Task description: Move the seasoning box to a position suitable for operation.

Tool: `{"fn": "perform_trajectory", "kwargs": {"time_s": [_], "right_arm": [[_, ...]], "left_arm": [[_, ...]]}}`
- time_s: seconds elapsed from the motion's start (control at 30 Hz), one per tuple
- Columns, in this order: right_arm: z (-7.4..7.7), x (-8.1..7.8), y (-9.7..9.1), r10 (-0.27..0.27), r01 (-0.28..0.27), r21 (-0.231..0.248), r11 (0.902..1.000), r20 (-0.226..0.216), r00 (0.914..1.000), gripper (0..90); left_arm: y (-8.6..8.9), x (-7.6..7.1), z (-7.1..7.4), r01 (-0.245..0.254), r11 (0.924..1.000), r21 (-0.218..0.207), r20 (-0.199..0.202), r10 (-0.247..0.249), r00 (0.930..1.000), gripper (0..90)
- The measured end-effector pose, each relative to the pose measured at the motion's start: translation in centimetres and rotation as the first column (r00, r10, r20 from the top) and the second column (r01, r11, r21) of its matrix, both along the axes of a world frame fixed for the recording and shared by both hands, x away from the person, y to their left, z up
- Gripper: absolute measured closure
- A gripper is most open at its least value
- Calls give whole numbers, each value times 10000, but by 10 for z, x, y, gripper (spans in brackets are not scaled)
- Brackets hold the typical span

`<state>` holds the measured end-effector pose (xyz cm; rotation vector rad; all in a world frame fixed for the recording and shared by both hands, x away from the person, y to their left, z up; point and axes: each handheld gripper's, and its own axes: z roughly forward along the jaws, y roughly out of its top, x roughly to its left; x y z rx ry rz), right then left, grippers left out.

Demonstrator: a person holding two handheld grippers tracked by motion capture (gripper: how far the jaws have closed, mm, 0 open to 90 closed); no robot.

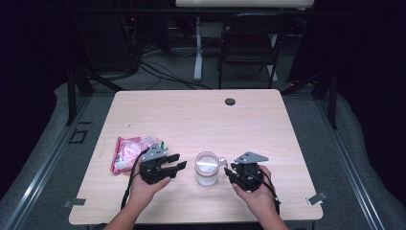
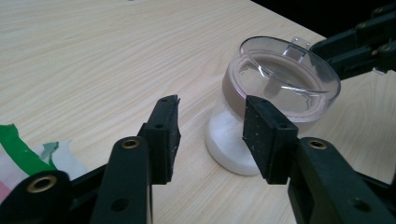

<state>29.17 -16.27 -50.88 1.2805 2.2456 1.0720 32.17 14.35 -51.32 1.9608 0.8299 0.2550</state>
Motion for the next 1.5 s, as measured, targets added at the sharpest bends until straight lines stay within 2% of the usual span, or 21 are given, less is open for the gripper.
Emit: {"fn": "perform_trajectory", "kwargs": {"time_s": [0.07, 0.2, 0.33, 0.4, 0.47, 0.5, 0.67, 0.73, 0.8, 0.9, 0.97, 1.03, 1.13, 1.2, 1.27, 1.37, 1.5], "right_arm": [[2, 2, 0, -36, 36, 124, 9999, -7, 10000, 638], [11, 6, 0, -81, 73, 293, 9995, 276, 9996, 578], [18, 9, 2, 194, -197, 82, 9998, 364, 9991, 585], [21, 9, 5, 300, -305, 163, 9994, 317, 9990, 594], [25, 11, 8, 133, -140, 122, 9998, 523, 9985, 622], [25, 11, 8, 133, -140, 122, 9998, 523, 9985, 622], [32, 14, 13, 17, -58, 629, 9980, 646, 9979, 544], [35, 14, 15, 24, -86, 852, 9963, 736, 9973, 514], [38, 15, 15, 13, -97, 1147, 9934, 724, 9974, 509], [41, 18, 12, -67, 12, 1416, 9899, 386, 9992, 567], [43, 19, 11, -174, 124, 1318, 9912, 364, 9992, 632], [43, 21, 10, -258, 230, 1293, 9913, 203, 9995, 694], [42, 23, 10, -316, 308, 1098, 9935, 55, 9995, 762], [40, 24, 11, -358, 352, 961, 9947, 42, 9994, 783], [37, 25, 11, -389, 392, 908, 9951, -51, 9992, 800], [34, 26, 10, -459, 470, 882, 9950, -150, 9988, 813], [30, 29, 9, -519, 555, 865, 9947, -440, 9977, 831]], "left_arm": [[0, 2, 2, -20, 10000, 87, 37, 20, 10000, 539], [0, 2, 7, -66, 9999, 160, 215, 63, 9997, 523], [-1, 1, 13, -94, 9999, -37, 158, 95, 9998, 516], [-2, 0, 15, -90, 9999, -73, 128, 91, 9999, 531], [-3, -2, 18, -14, 10000, -37, 211, 15, 9998, 552], [-4, -3, 20, 3, 10000, -63, 122, -2, 9999, 552], [-8, -4, 24, 63, 10000, -64, 31, -63, 10000, 587], [-10, -4, 26, 55, 10000, 27, 93, -56, 9999, 598], [-11, -4, 26, -41, 10000, -65, 160, 42, 9999, 604], [-13, -5, 25, -95, 9997, -227, 137, 98, 9999, 603], [-14, -5, 25, -173, 9998, -137, 349, 178, 9992, 597], [-16, -5, 24, -104, 9999, -137, 240, 107, 9997, 595], [-19, -5, 22, -86, 9999, -91, 331, 89, 9994, 601], [-22, -6, 21, 44, 9998, -194, 102, -42, 9999, 668], [-23, -5, 18, 72, 10000, 11, 72, -72, 9999, 721], [-24, -5, 13, 126, 9999, -67, -95, -127, 9999, 770], [-25, -8, 8, 406, 9988, 257, -125, -403, 9991, 832]]}}
